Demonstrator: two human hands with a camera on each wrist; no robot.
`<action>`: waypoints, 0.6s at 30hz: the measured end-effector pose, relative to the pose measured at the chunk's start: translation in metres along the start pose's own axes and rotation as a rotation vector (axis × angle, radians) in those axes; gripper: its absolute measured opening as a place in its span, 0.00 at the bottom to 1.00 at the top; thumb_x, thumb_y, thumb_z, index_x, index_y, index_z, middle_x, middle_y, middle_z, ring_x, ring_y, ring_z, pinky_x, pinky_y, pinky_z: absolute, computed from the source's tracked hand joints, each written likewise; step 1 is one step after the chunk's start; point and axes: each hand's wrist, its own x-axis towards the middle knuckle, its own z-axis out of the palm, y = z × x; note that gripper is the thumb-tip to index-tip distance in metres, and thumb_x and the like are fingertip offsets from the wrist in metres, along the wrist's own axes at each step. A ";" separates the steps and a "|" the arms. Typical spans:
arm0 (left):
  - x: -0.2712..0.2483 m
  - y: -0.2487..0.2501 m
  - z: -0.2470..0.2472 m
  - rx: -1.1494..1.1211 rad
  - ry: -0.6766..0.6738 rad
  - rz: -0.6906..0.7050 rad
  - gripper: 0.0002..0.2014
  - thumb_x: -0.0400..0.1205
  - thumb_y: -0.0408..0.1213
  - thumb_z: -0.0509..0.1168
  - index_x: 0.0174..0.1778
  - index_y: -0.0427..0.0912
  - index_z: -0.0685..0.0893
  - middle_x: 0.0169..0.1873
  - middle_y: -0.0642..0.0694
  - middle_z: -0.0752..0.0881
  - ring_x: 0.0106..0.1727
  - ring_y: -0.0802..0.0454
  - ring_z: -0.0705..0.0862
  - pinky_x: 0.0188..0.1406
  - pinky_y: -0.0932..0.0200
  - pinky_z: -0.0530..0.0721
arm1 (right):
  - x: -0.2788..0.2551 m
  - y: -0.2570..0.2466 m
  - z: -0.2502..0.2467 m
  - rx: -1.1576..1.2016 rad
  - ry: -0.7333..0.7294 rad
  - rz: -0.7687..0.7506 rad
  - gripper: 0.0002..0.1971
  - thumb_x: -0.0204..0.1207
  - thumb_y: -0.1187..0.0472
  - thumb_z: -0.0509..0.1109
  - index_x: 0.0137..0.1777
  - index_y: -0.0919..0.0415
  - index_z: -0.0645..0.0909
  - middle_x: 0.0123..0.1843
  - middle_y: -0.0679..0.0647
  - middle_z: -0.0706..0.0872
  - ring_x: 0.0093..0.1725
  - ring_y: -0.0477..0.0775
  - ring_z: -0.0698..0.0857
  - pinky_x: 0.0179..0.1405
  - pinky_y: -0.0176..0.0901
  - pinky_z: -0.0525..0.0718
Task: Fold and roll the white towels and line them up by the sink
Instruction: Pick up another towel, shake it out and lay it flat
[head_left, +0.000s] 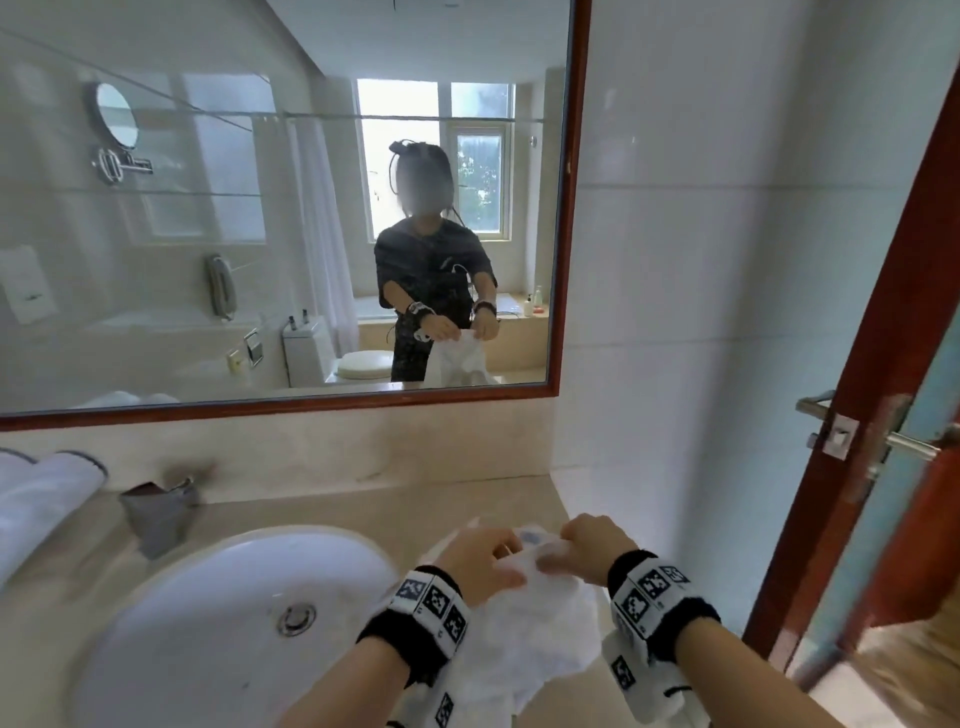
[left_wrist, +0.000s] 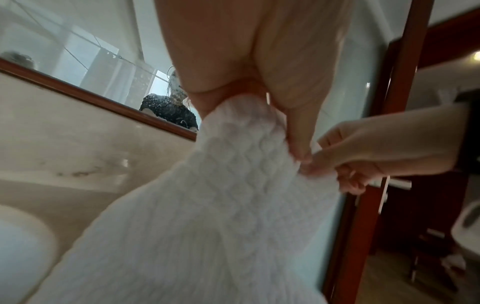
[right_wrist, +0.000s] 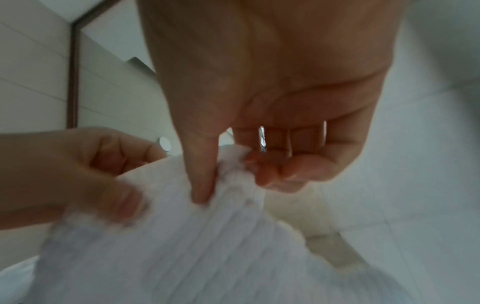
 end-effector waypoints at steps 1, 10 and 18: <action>-0.008 -0.002 0.011 0.139 -0.097 -0.027 0.15 0.75 0.44 0.70 0.57 0.48 0.82 0.58 0.47 0.84 0.60 0.51 0.81 0.66 0.52 0.79 | -0.002 0.007 0.008 0.078 0.011 0.032 0.12 0.67 0.47 0.72 0.31 0.53 0.76 0.34 0.50 0.81 0.32 0.50 0.82 0.30 0.39 0.82; -0.054 -0.007 0.041 0.418 -0.132 -0.235 0.17 0.80 0.41 0.61 0.65 0.43 0.79 0.63 0.44 0.82 0.64 0.44 0.81 0.65 0.51 0.79 | -0.024 0.040 0.024 1.231 0.214 0.200 0.10 0.73 0.68 0.68 0.30 0.67 0.75 0.34 0.61 0.77 0.37 0.59 0.78 0.48 0.57 0.86; -0.083 -0.025 0.059 0.588 0.019 -0.585 0.19 0.82 0.34 0.57 0.66 0.57 0.79 0.76 0.51 0.67 0.79 0.47 0.64 0.72 0.44 0.72 | -0.047 0.074 0.010 1.730 0.209 0.312 0.04 0.74 0.73 0.70 0.37 0.69 0.80 0.39 0.63 0.82 0.37 0.57 0.82 0.24 0.39 0.87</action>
